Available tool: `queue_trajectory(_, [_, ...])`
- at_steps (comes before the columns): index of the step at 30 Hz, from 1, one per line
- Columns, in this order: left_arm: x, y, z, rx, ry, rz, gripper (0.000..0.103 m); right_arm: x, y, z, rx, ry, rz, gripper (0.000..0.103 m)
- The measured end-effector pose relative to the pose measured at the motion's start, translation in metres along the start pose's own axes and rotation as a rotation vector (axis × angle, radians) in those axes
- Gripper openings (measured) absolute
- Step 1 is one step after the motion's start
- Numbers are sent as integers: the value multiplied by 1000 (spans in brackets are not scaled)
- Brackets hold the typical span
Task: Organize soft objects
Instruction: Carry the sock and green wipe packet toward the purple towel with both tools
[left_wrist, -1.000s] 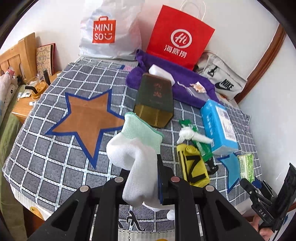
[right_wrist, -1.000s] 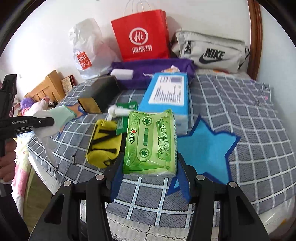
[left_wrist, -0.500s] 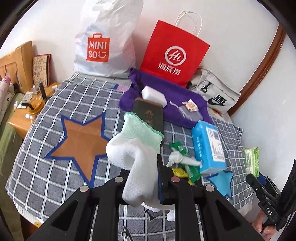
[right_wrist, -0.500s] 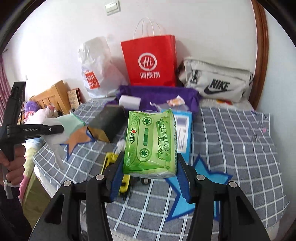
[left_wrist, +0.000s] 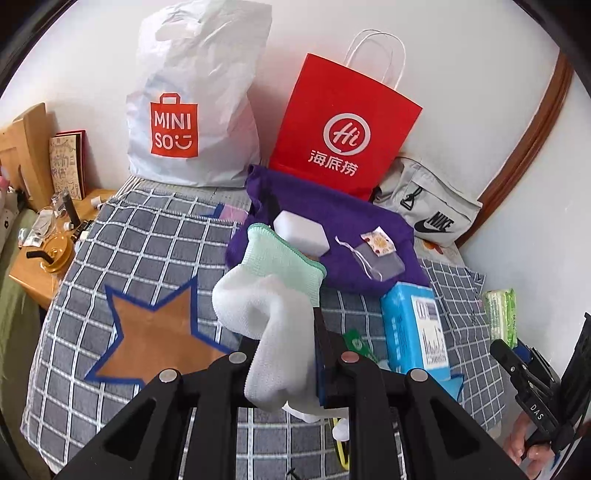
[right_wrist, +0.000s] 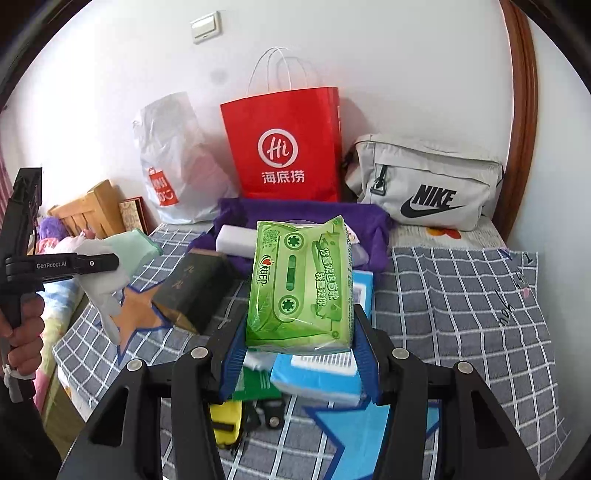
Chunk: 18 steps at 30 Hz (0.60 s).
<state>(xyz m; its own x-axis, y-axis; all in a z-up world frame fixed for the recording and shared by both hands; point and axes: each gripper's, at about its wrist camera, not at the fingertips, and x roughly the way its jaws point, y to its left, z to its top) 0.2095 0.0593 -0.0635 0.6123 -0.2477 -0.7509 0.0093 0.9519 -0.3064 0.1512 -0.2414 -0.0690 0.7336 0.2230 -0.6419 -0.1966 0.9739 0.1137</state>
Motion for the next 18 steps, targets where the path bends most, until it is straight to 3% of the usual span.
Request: queue_trajectory(18, [39, -3, 63, -38, -20, -45, 16, 67, -19, 62, 51, 2, -10, 52])
